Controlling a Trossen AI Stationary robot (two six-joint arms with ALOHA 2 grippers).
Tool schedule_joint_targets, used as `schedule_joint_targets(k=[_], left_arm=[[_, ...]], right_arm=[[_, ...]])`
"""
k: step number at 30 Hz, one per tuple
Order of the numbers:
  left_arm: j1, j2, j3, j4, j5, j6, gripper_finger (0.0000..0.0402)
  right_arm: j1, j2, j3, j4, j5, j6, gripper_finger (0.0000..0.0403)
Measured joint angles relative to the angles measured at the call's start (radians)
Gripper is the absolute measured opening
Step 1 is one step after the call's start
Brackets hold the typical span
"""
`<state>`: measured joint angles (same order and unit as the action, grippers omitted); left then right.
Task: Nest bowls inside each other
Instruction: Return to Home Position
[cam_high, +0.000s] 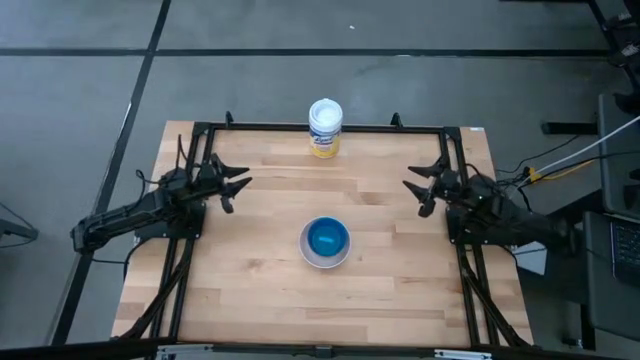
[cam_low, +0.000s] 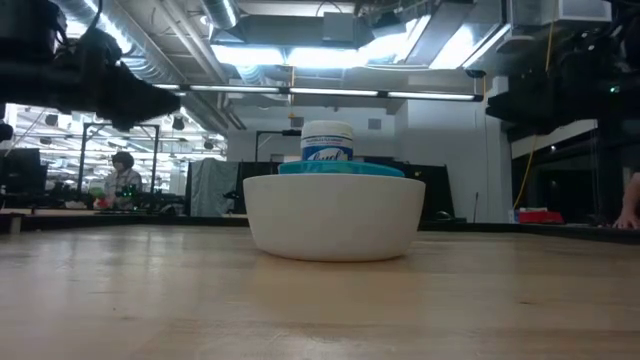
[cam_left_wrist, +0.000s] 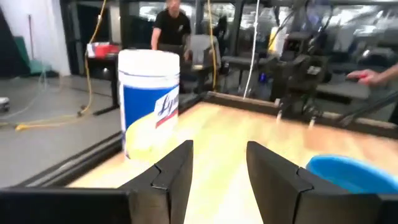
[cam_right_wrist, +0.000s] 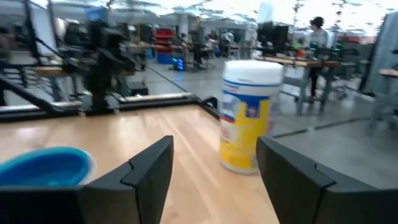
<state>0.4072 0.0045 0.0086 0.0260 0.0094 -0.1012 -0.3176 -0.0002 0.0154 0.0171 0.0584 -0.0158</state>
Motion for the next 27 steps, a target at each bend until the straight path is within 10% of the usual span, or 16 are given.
schedule_joint_targets(k=[27], left_arm=[[-0.09, 0.007, 0.0, -0.01, 0.004, 0.053, 0.0145]], right_arm=[[0.335, 0.003, 0.0, -0.006, -0.04, 0.136, 0.0216]])
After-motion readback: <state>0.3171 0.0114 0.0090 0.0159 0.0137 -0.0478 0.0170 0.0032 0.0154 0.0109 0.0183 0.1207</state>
